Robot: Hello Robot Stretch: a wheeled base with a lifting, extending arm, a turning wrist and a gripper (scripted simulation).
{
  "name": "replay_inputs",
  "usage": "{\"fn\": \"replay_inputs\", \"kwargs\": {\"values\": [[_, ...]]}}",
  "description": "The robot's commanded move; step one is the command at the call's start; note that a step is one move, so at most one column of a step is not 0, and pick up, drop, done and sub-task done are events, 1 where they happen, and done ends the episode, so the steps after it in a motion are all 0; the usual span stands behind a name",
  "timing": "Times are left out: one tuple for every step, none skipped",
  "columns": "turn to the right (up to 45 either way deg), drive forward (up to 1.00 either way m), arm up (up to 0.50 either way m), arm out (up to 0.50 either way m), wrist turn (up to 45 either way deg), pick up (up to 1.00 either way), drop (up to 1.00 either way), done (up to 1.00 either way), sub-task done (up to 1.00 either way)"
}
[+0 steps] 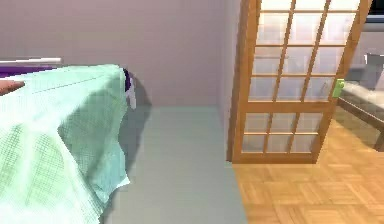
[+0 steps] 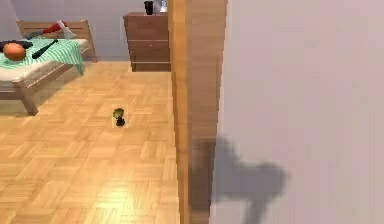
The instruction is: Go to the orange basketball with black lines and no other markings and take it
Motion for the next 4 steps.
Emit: {"fn": "replay_inputs", "kwargs": {"values": [[-45.0,0.0,0.0,0.0,0.0,0.0,0.0,0.0,0.0],[-42.0,0.0,0.0,0.0,0.0,0.0,0.0,0.0,0.0],[0.0,0.1,0.0,0.0,0.0,0.0,0.0,0.0,0.0],[0.0,0.2,0.0,0.0,0.0,0.0,0.0,0.0,0.0]]}}
